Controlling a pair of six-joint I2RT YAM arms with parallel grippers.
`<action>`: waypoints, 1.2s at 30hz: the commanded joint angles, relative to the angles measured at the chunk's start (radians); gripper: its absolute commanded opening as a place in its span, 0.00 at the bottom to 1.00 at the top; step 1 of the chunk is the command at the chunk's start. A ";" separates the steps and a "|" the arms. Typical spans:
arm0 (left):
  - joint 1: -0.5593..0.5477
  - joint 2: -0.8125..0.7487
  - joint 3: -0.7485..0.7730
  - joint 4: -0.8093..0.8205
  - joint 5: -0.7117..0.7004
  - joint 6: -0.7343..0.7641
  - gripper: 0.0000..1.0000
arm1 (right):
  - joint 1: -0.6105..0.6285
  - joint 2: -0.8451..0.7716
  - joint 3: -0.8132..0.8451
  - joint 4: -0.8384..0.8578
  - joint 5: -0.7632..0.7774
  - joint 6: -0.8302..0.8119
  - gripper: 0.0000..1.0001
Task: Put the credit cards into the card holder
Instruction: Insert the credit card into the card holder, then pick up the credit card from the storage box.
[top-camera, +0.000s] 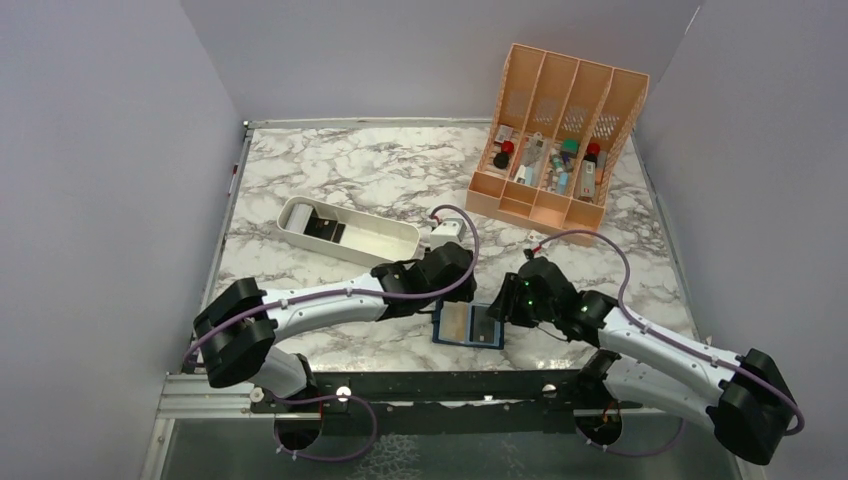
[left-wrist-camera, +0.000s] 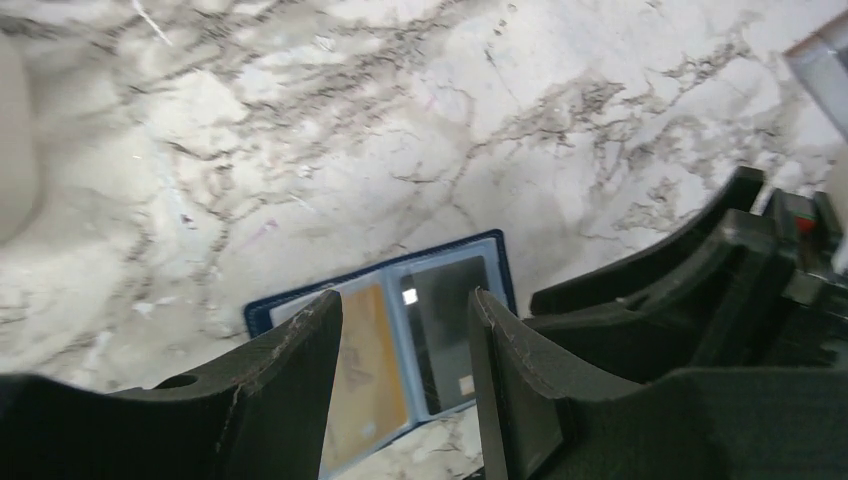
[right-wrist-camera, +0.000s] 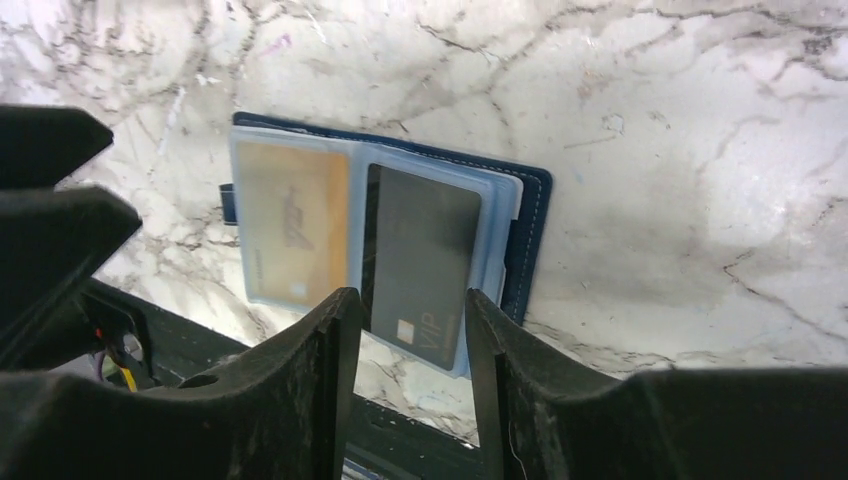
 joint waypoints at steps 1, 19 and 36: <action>0.044 -0.052 0.083 -0.203 -0.128 0.159 0.52 | 0.004 -0.046 0.045 -0.033 -0.018 -0.052 0.51; 0.740 -0.110 0.170 -0.370 -0.151 0.734 0.47 | 0.004 -0.196 0.074 -0.006 -0.082 -0.093 0.71; 0.910 0.354 0.420 -0.393 -0.290 0.904 0.54 | 0.004 -0.188 0.067 0.001 -0.084 -0.122 0.71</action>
